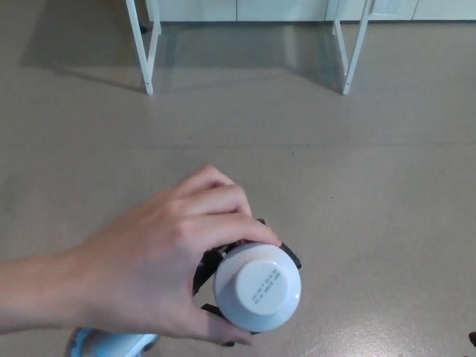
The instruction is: The robot picks up a bottle from a person using its left hand and walk towards the table in frontand put the bottle on the table.
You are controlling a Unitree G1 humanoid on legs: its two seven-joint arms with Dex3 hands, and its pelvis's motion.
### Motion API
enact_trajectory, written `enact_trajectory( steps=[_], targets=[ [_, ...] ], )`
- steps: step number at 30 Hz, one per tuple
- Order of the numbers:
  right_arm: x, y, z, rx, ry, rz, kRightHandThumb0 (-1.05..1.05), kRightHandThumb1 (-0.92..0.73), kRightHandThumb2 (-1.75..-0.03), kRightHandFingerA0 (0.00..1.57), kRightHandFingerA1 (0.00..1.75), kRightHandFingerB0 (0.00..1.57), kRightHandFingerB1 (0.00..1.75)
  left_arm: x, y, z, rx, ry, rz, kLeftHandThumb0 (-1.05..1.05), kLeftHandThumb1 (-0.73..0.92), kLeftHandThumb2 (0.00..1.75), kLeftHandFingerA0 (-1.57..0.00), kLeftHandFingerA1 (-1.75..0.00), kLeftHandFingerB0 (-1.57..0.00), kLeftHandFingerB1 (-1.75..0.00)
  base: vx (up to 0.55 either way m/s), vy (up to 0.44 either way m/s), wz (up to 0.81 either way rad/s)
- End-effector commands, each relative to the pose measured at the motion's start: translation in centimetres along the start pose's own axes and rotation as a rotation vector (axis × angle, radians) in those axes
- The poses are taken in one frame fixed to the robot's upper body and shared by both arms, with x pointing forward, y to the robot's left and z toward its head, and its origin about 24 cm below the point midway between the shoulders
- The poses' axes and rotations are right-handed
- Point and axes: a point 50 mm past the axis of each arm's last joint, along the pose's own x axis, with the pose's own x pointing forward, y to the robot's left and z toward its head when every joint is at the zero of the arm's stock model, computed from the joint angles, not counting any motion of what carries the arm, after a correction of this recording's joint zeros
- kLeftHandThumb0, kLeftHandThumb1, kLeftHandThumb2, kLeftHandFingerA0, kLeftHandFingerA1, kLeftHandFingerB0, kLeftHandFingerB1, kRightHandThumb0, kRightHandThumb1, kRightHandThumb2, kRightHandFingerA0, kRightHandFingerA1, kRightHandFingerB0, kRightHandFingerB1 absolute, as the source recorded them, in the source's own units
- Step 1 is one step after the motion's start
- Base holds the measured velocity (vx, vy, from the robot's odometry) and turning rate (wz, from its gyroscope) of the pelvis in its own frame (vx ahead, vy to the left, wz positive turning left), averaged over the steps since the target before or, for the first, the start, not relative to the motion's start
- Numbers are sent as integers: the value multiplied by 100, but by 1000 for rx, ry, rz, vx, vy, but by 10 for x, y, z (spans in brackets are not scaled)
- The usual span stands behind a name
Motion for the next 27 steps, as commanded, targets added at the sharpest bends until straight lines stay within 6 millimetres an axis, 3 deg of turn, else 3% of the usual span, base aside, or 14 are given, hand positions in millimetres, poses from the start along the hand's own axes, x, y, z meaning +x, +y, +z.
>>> enact_trajectory(
  steps=[1, 14, 15, 19, 20, 22, 24, 27],
  targets=[
    [-1, -9, -2, -25, 0, -19, -44, -67, -60, 64, 47, 56, 42, -1, 3, 0, 45, -17, 34, -9, 76, 74, -101, -129, -74, -109, 0, 0, 0],
    [-1, -10, -3, -39, 8, -12, -45, -67, -60, 63, 48, 55, 43, -6, 12, -6, 9, 15, 61, -11, 77, 72, -103, -130, -75, -110, 0, 0, 0],
    [-1, -10, -4, -44, 10, -13, -44, -68, -60, 64, 49, 55, 42, -7, 15, -6, 7, 9, 70, -14, 79, 70, -95, -141, -70, -115, 0, 0, 0],
    [-1, -8, -4, -53, 13, -13, -44, -68, -60, 65, 49, 55, 42, -10, 25, -5, -15, 0, 107, -18, 81, 65, -98, -140, -69, -115, 0, 0, 0],
    [-1, -9, -4, -63, 14, -14, -45, -68, -60, 65, 49, 56, 42, -12, 34, -5, -63, -11, 157, -11, 80, 73, -97, -136, -75, -107, 0, 0, 0],
    [-1, -9, -4, -67, 15, -15, -45, -68, -60, 65, 49, 56, 42, -13, 38, -6, -85, -16, 178, -11, 80, 73, -97, -136, -75, -107, 0, 0, 0],
    [-1, -9, -3, -75, 10, -10, -45, -68, -60, 65, 49, 54, 42, -18, 55, -7, -221, -19, 275, -11, 75, 84, -98, -139, -75, -110, 0, 0, 0],
    [-1, -9, -3, -75, 10, -10, -45, -68, -60, 65, 49, 54, 42, -19, 59, -7, -242, -18, 292, -11, 75, 84, -98, -139, -75, -110, 0, 0, 0]
  ],
)
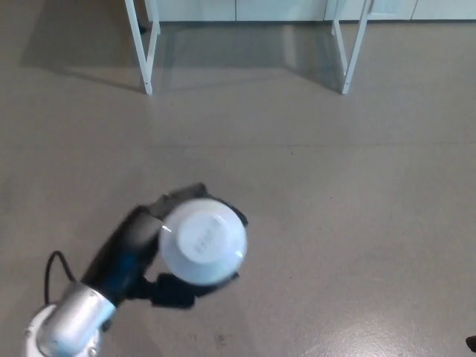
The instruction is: The robot picks up a bottle from a person using its left hand and walk towards the table in frontand put the bottle on the table.
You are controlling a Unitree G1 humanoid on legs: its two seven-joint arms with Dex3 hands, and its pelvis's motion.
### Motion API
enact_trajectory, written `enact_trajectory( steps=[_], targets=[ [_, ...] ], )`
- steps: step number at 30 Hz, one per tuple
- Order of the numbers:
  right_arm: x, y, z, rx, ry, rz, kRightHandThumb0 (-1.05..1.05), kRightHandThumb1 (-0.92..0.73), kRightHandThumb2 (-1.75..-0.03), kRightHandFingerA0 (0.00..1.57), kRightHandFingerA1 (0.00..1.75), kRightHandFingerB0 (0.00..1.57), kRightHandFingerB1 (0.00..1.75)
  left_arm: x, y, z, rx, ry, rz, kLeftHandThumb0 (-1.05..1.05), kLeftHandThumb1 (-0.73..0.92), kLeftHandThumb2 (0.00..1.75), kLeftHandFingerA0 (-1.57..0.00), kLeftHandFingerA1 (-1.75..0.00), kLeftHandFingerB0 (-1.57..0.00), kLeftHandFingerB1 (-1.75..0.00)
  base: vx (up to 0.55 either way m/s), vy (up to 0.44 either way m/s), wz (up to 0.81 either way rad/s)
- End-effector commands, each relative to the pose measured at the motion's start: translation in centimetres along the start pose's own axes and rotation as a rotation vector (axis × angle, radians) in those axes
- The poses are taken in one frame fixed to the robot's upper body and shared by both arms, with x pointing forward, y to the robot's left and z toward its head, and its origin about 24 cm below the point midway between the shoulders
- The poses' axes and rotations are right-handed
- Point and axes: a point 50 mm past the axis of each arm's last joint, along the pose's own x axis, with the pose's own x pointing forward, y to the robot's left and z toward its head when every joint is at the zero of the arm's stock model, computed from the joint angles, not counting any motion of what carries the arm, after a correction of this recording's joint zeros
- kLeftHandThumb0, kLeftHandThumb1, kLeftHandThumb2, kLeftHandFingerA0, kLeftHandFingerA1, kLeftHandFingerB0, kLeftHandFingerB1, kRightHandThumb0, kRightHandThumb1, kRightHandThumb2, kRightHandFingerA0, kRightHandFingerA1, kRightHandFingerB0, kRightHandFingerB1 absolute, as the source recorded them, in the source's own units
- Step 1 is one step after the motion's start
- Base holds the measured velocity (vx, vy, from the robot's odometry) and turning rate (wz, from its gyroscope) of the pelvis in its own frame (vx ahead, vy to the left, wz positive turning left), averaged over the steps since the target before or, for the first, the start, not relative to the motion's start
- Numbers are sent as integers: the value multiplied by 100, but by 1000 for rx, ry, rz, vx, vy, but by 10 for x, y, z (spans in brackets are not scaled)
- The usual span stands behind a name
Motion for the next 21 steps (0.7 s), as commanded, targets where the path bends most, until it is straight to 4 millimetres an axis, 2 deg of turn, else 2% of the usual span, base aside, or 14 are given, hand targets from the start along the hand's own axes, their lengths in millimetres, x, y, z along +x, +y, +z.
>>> enact_trajectory(
  steps=[1, 3, 5, 10, 11, 15, 21],
  targets=[
    [-1, -10, -3, -22, 9, -26, -45, -68, -60, 65, 49, 54, 42, 0, 12, 3, -144, -14, 53, -11, 75, 84, -98, -139, -75, -110, 0, 0, 0],
    [-1, -9, -3, -29, 11, -26, -43, -68, -60, 66, 49, 54, 42, -3, 29, 6, -161, -25, 105, -13, 72, 86, -95, -139, -78, -110, 0, 0, 0],
    [-1, -9, -4, -24, 12, -24, -43, -69, -60, 65, 49, 55, 42, -4, 30, 5, -153, -23, 105, -13, 71, 87, -96, -137, -77, -111, 0, 0, 48],
    [-3, -7, -8, -30, 26, -17, -44, -68, -60, 66, 49, 56, 43, -7, 28, 3, -136, -15, 92, -15, 71, 88, -100, -133, -77, -110, 0, 0, 13],
    [-3, -7, -9, -34, 26, -16, -47, -63, -62, 67, 52, 54, 44, -7, 27, 2, -129, -12, 91, -15, 70, 88, -100, -132, -77, -110, 0, 0, -10],
    [-3, -7, -9, -43, 16, -14, -44, -68, -60, 66, 49, 57, 43, -8, 23, 4, -123, -7, 89, -15, 70, 88, -101, -133, -77, -110, 40, 28, -9],
    [-3, -7, -8, -48, 25, -15, -44, -68, -60, 70, 51, 57, 43, -8, 21, 5, -116, -6, 80, -15, 70, 89, -99, -135, -76, -111, 170, 246, -11]
  ],
)
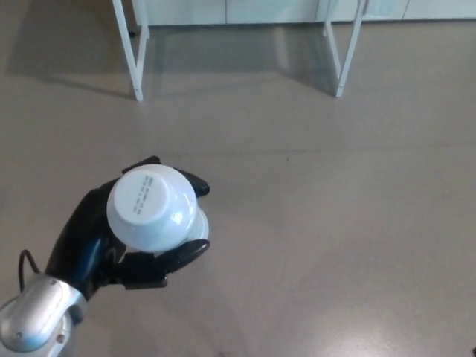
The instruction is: The robot picks up a bottle from a person using its left hand and walk towards the table in frontand put the bottle on the table.
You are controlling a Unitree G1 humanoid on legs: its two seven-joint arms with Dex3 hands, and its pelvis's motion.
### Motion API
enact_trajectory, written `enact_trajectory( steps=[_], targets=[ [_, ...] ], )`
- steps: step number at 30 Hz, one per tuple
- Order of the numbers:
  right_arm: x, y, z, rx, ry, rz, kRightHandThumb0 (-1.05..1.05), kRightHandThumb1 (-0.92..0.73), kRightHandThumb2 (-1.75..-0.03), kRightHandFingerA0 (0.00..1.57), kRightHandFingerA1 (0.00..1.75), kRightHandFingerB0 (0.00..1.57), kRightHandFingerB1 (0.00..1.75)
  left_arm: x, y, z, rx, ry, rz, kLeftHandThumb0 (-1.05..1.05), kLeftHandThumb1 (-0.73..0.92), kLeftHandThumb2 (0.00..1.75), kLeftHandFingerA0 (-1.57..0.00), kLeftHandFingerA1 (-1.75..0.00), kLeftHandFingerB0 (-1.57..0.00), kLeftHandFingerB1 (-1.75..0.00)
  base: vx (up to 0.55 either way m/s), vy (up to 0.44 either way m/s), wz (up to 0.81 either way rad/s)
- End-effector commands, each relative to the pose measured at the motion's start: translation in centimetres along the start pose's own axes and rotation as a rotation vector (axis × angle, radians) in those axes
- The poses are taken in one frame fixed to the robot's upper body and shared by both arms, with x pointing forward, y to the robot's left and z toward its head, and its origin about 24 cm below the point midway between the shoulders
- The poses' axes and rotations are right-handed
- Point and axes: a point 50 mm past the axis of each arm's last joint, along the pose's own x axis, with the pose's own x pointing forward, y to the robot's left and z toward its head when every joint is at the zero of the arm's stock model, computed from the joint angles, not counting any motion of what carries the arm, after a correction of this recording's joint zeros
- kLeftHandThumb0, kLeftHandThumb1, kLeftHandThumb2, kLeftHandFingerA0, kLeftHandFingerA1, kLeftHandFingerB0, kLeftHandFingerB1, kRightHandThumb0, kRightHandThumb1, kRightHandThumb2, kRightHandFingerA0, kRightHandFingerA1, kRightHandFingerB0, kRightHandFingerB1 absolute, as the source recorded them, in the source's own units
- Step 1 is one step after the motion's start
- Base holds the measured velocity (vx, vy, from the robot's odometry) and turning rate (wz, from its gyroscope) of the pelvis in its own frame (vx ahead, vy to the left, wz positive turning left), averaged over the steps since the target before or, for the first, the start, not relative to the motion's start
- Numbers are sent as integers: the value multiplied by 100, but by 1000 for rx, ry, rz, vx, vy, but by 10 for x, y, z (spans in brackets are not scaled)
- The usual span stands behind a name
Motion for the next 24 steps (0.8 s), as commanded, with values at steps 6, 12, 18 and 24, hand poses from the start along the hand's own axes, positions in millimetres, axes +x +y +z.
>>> enact_trajectory(
  steps=[6, 12, 18, 24],
  targets=[
    [0, -4, 0, -12, 1, -11, -45, -68, -60, 67, 49, 57, 43, 1, 1, 4, -7, 7, -3, -16, 70, 88, -101, -133, -78, -110, 220, 105, 8],
    [0, -4, 0, -28, -3, -9, -45, -69, -61, 67, 50, 57, 43, 2, 0, 7, -10, 17, -8, -17, 72, 84, -100, -136, -77, -111, 265, -125, 9],
    [0, -3, -1, -20, 9, -7, -44, -67, -60, 69, 49, 59, 43, 1, -1, 7, -4, 36, -10, -16, 71, 86, -99, -135, -78, -111, 314, -203, 14],
    [0, -4, 0, -27, 5, -5, -44, -68, -60, 71, 50, 60, 43, 1, -2, 6, 8, 39, -19, -14, 72, 85, -99, -134, -76, -110, 313, -95, -5]
  ],
)
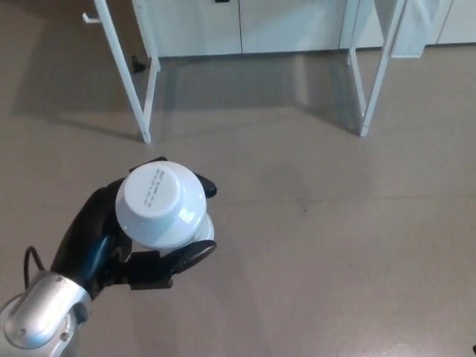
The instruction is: The robot picks up a bottle from a person using its left hand and walk towards the table in frontand put the bottle on the table.
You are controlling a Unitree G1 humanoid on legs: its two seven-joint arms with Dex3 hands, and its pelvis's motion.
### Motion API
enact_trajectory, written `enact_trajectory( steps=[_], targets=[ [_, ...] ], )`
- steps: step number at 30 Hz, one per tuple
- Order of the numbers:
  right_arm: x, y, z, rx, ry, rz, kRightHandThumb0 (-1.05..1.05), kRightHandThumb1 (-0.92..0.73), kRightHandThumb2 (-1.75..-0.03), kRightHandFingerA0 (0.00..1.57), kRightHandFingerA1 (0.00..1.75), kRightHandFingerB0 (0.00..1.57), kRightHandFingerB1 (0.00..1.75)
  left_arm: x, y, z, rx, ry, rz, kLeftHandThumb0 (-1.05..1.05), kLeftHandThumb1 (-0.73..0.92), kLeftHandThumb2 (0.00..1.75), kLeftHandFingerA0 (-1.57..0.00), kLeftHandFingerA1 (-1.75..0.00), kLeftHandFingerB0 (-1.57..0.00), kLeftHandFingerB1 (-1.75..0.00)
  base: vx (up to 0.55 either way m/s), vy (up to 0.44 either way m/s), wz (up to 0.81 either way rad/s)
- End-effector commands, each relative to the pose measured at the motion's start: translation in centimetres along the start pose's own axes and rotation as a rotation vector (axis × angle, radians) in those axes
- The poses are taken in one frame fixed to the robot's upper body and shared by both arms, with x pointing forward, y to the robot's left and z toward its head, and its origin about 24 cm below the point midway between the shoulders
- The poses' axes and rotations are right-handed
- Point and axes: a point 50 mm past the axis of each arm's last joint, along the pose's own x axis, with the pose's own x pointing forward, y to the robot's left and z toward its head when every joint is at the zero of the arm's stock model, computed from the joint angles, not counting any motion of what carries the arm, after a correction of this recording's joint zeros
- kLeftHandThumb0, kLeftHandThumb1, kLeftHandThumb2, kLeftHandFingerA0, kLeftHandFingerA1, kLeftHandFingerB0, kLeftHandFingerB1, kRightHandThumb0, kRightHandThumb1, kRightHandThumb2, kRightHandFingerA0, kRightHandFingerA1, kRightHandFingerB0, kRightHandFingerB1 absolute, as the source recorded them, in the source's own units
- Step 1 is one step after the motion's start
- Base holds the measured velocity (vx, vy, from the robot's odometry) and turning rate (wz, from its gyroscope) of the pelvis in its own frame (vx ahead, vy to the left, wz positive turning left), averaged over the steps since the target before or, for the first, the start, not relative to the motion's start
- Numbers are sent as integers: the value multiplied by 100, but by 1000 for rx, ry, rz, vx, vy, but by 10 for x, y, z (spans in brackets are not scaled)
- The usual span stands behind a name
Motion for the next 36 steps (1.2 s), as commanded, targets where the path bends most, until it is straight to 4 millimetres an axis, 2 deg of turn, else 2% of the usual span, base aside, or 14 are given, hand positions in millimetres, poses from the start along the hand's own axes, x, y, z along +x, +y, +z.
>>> enact_trajectory(
  steps=[1, 8, 16, 27, 29, 30, 32, 34, 36],
  targets=[
    [-1, -1, -3, -12, 12, -1, -44, -68, -60, 71, 50, 60, 43, -2, 3, 0, 10, 25, 5, -14, 72, 85, -99, -134, -76, -110, 360, 16, -25],
    [-1, 0, -3, -9, 12, -3, -43, -68, -60, 69, 51, 59, 44, -2, 4, 0, 12, 31, 10, -15, 71, 86, -98, -136, -76, -111, 420, 101, -30],
    [-1, -1, -2, -17, 4, -3, -44, -68, -60, 69, 50, 61, 44, -2, 5, 0, 8, 24, 3, -19, 72, 84, -97, -138, -76, -113, 388, 75, 8],
    [-1, -1, -4, -20, 14, 0, -44, -69, -61, 67, 49, 57, 43, -2, 5, -1, 31, 24, 2, -19, 70, 89, -100, -136, -77, -112, 441, -114, 23],
    [-1, -1, -4, -12, 16, -2, -45, -69, -61, 68, 50, 57, 43, -1, 6, -1, 35, 23, 6, -19, 71, 86, -99, -136, -77, -111, 371, -52, -17],
    [-1, -1, -4, -11, 16, -2, -45, -70, -61, 67, 49, 56, 43, -1, 6, -1, 29, 21, 7, -19, 76, 76, -97, -138, -75, -111, 367, -30, -24],
    [-1, 0, -4, -16, 16, 2, -46, -65, -62, 66, 51, 53, 43, -2, 7, -3, 11, 19, 7, -19, 76, 75, -97, -137, -77, -109, 368, -17, -28],
    [-1, -1, -4, -9, 14, -1, -46, -65, -62, 66, 51, 54, 43, -3, 8, -4, 8, 22, 8, -17, 75, 78, -96, -138, -76, -111, 387, 4, -40],
    [-1, 0, -4, -8, 15, -1, -47, -64, -63, 67, 51, 55, 44, -3, 8, -3, 16, 36, 20, -18, 66, 91, -99, -136, -79, -111, 538, 189, -20]
  ],
)
